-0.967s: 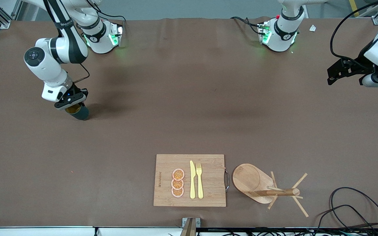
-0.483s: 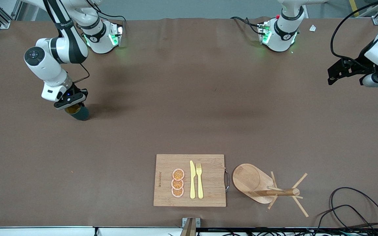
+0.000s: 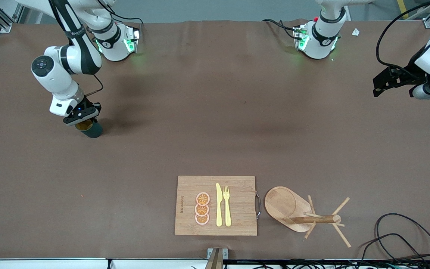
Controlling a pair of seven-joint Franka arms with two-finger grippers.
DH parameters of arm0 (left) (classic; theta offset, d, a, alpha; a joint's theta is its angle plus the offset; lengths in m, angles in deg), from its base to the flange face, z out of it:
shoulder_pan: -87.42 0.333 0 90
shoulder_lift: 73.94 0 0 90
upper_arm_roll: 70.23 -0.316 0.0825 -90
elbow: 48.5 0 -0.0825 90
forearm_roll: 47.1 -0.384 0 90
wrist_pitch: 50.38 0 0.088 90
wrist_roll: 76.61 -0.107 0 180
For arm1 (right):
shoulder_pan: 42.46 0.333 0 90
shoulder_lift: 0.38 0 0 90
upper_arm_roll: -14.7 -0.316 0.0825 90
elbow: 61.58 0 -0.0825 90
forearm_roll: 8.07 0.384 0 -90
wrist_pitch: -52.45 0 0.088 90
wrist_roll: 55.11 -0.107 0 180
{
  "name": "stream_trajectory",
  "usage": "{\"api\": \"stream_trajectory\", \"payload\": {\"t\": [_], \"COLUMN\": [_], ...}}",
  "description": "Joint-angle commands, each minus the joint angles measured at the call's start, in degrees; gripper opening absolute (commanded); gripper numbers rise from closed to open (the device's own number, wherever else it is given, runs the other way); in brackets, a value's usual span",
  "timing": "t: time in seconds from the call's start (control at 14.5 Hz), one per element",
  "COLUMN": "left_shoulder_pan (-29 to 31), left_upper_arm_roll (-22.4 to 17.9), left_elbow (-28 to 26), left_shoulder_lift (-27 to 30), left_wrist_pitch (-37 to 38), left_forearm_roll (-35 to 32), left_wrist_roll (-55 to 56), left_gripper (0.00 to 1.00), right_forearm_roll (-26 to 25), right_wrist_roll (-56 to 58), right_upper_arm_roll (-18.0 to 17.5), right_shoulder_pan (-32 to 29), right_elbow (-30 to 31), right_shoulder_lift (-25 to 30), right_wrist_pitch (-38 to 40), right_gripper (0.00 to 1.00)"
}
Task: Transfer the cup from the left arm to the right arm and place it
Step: 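Lower the mug onto the table and open the right gripper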
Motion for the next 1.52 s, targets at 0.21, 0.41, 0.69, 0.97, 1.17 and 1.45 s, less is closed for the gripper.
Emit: {"api": "stream_trajectory", "payload": {"t": [0.21,0.41,0.69,0.97,1.17,1.45], "left_shoulder_pan": [0.0,-0.09,-0.26,-0.26,0.0,0.09], "left_upper_arm_roll": [0.07,0.07,0.07,0.07,0.07,0.07], "left_elbow": [0.08,0.08,0.17,0.08,0.08,0.17], "left_shoulder_lift": [0.37,0.37,0.46,0.46,0.64,0.81], "left_wrist_pitch": [-0.06,-0.06,-0.06,0.02,0.2,0.29], "left_forearm_roll": [-0.23,-0.23,-0.23,-0.23,-0.23,-0.23], "left_wrist_roll": [-0.93,-0.93,-0.93,-0.93,-1.02,-1.02], "left_gripper": [1.0,1.0,1.0,1.0,1.0,1.0], "right_forearm_roll": [1.26,1.35,11.77,12.95,12.25,11.9], "right_wrist_roll": [0.94,0.77,1.2,0.68,-3.0,-8.88], "right_upper_arm_roll": [-0.7,-0.7,-0.26,0.53,0.53,0.53], "right_shoulder_pan": [-1.01,-0.92,-1.01,-3.99,-6.19,-6.54], "right_elbow": [0.85,0.5,-10.18,-24.25,-35.85,-41.94], "right_shoulder_lift": [0.47,3.01,7.85,7.77,7.16,7.15], "right_wrist_pitch": [-0.75,0.56,24.22,38.68,51.24,55.49], "right_gripper": [1.0,1.0,1.0,1.0,1.0,1.0]}}
